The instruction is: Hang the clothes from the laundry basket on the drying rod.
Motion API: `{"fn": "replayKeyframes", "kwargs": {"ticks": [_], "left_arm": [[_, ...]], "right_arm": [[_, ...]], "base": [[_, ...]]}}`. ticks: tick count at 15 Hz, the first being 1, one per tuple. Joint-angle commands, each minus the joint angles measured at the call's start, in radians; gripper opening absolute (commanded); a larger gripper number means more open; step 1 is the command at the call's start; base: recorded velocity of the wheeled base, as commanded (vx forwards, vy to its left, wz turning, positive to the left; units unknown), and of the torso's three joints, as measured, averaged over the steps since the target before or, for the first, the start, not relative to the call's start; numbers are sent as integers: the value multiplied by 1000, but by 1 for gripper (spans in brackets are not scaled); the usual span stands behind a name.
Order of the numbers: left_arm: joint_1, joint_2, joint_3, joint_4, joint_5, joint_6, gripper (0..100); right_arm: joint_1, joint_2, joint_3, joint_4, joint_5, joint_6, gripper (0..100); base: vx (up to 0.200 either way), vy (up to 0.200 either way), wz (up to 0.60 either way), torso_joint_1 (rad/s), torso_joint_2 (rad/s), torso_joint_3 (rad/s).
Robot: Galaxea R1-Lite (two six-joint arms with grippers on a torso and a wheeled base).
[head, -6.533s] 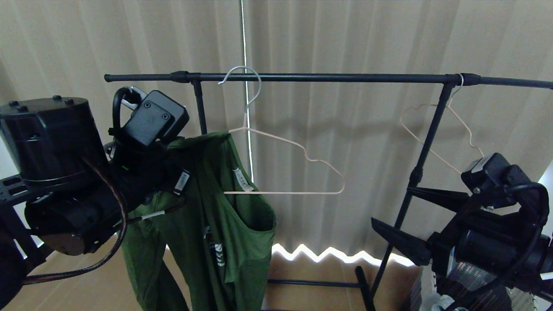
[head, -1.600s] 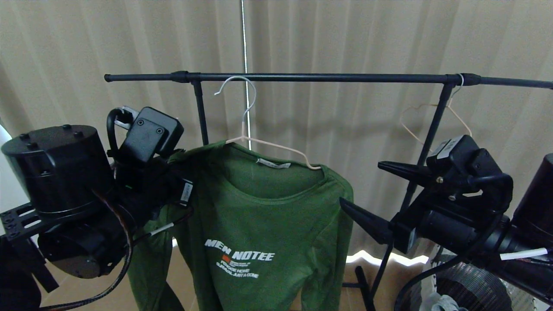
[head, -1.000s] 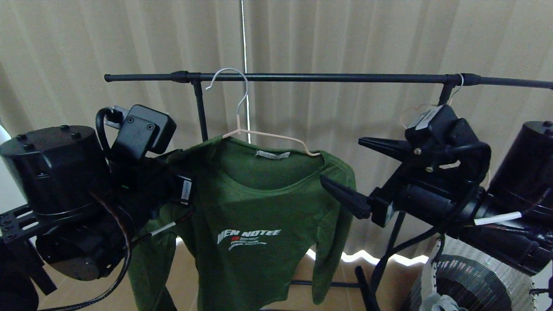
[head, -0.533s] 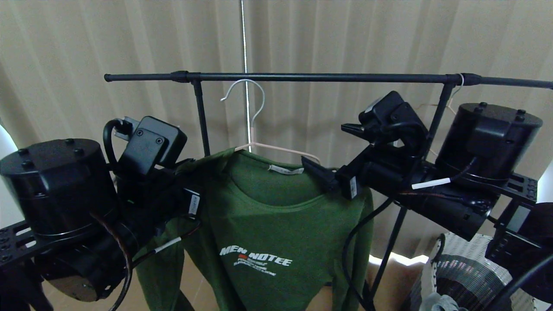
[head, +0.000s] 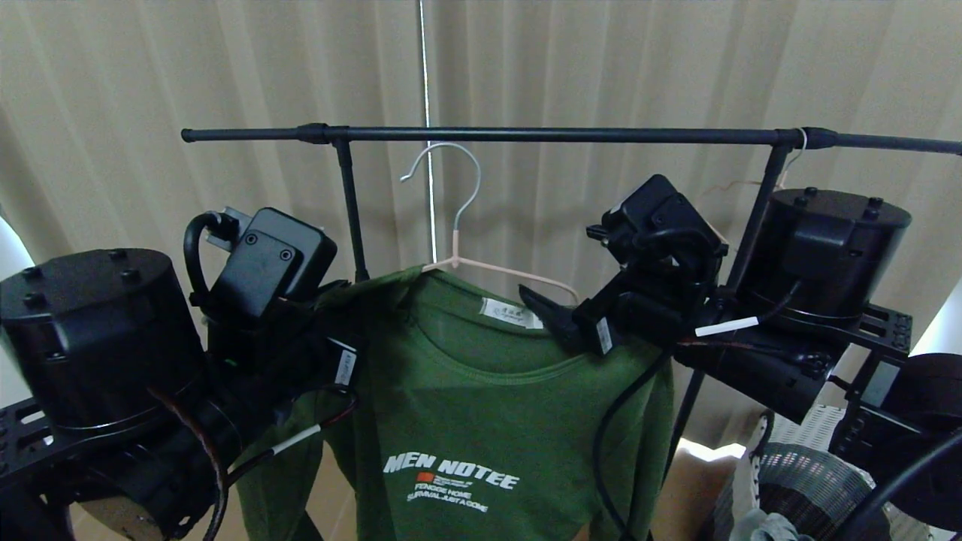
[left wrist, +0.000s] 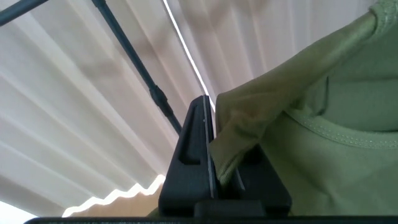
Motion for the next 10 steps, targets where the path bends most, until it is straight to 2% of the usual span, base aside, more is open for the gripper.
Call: {"fn": "replayKeyframes", "kwargs": {"ticks": [1, 6, 7, 10], "left_arm": [[0, -1, 2, -1, 1, 3, 0], [0, -1, 4, -1, 4, 9, 0], [0, 4, 2, -1, 4, 8, 0], [0, -1, 4, -1, 4, 8, 0]], "right_arm": [[17, -4, 5, 0, -4, -1, 100], [46, -9, 23, 0, -24, -1, 100], [46, -9, 28, -2, -24, -1, 0], [46, -8, 29, -2, -24, -1, 0]], "base": [[0, 0, 0, 0, 0, 0], [0, 0, 0, 0, 0, 0], [0, 0, 0, 0, 0, 0], [0, 0, 0, 0, 0, 0]]}}
